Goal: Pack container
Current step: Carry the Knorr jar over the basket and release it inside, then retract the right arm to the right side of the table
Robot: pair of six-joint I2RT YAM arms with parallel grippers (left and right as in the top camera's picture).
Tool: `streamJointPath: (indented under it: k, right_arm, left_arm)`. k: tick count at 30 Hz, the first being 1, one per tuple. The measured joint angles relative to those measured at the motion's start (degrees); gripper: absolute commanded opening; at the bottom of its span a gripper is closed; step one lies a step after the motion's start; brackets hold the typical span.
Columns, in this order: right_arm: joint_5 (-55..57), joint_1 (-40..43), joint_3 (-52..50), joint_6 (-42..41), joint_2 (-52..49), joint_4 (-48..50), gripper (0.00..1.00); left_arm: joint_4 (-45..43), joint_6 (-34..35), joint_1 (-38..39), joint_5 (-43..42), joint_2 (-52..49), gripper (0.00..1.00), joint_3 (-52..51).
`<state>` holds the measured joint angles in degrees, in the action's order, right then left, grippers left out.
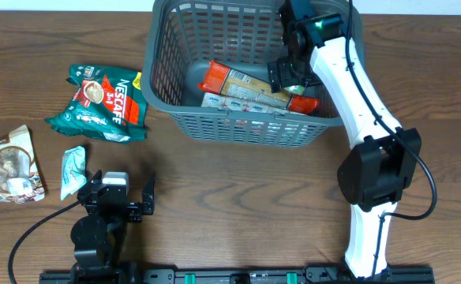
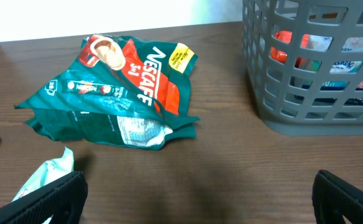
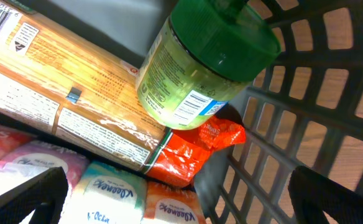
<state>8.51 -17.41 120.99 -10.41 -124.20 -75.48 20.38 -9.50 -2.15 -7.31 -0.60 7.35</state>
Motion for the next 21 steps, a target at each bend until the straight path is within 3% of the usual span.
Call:
streamJointPath:
  k: [5,11,17,21]
  right_arm:
    - [0.2,0.1,4.5,0.0,2.8,-1.3,0.99]
    - [4.3,2.6,12.3,-2.5,14.8,-3.5,0.99]
    - [12.0,15.7,15.2,-9.5,29.6,-10.0,0.99]
    - [14.3,24.4,15.3,-13.7,32.3,-14.5,0.99]
  left_arm:
    - [0.0,0.0,0.0,0.0,0.0,0.99,0.0]
    - [0.0,0.0,0.0,0.0,0.0,0.99,0.0]
    - [0.0,0.0,0.0,0.0,0.0,0.99,0.0]
    - [0.0,0.0,0.0,0.0,0.0,0.99,0.0]
